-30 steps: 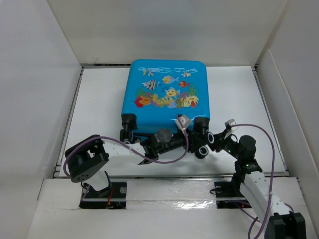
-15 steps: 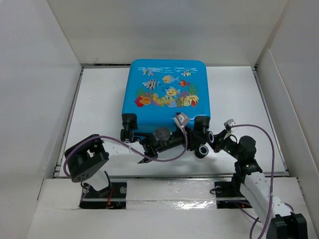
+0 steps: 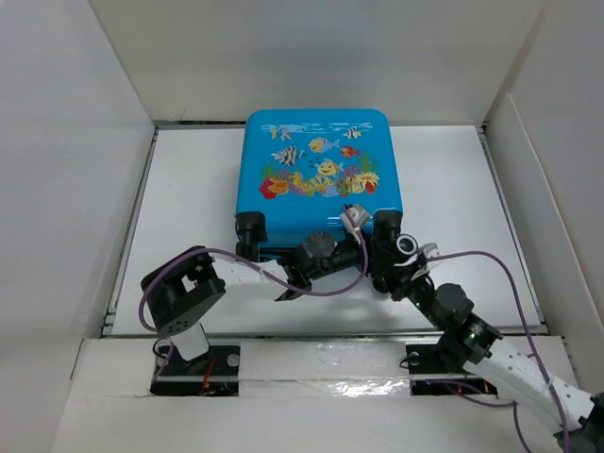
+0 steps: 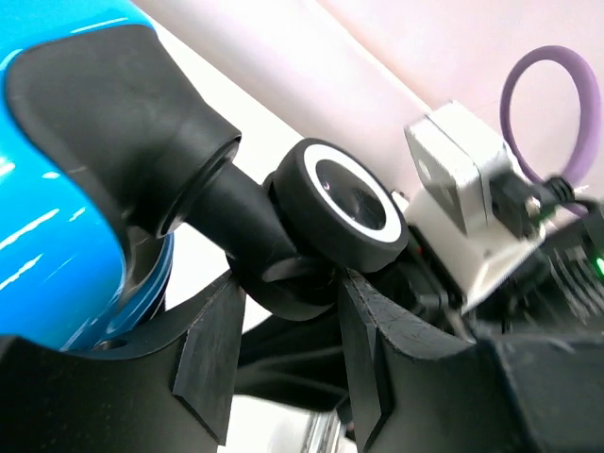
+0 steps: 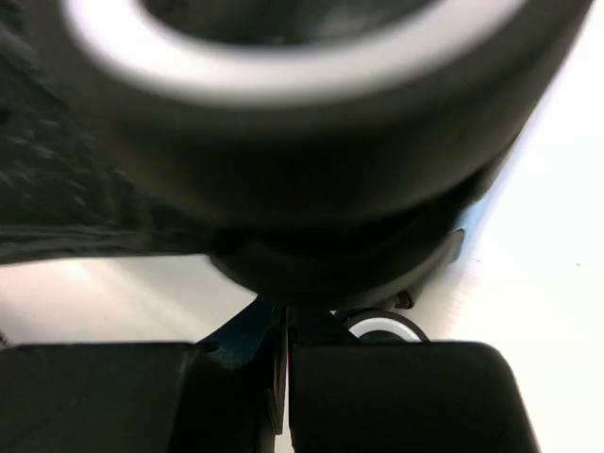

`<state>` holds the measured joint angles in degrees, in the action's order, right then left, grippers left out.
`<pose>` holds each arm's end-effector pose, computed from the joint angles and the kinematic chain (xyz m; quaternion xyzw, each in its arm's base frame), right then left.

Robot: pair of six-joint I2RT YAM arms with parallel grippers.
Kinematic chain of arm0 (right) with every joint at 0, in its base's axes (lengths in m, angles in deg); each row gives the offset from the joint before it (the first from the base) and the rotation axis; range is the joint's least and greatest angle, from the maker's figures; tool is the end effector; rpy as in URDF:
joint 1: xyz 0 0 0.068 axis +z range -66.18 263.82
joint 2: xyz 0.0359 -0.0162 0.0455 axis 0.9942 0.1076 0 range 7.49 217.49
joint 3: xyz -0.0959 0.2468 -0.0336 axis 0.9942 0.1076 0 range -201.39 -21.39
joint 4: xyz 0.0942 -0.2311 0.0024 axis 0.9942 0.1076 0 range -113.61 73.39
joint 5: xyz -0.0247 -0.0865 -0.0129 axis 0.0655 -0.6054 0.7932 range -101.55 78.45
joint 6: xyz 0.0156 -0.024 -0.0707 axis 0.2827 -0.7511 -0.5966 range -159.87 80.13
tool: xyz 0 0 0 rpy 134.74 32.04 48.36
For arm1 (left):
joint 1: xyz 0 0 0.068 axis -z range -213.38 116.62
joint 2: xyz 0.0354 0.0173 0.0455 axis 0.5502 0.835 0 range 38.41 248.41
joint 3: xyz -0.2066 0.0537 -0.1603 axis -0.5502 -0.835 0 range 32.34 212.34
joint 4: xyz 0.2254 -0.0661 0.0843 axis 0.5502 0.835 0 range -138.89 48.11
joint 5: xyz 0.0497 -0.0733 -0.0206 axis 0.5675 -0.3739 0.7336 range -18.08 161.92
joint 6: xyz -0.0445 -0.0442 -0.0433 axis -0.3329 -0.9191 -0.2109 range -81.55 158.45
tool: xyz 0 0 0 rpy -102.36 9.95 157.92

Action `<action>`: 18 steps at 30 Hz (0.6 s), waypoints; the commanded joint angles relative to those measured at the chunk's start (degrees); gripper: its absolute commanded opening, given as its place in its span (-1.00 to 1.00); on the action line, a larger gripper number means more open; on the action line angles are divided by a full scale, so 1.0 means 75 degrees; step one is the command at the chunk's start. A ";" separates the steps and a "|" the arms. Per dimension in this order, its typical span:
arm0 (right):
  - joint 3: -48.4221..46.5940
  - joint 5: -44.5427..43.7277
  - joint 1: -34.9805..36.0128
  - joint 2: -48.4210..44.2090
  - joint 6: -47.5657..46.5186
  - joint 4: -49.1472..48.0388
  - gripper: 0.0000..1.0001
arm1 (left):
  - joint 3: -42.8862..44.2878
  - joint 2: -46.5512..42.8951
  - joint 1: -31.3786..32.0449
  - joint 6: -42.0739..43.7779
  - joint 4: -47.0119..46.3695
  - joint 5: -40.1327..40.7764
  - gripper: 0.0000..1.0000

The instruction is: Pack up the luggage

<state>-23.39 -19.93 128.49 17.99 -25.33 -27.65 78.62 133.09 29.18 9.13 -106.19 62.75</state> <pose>0.1079 0.0935 0.1747 -0.1423 0.7199 0.2879 0.6153 0.1643 -0.3386 0.2581 0.2435 0.6035 -0.5805 0.4894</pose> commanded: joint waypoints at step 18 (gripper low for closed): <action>-0.0917 -0.3206 0.3232 0.4940 0.0065 -0.3341 -1.00 | 0.1061 -0.1781 -0.1602 -0.0626 0.3336 -0.1742 0.81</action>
<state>-29.84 -54.07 149.18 54.12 -25.17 -52.32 85.90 127.56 22.74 7.86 -86.60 51.45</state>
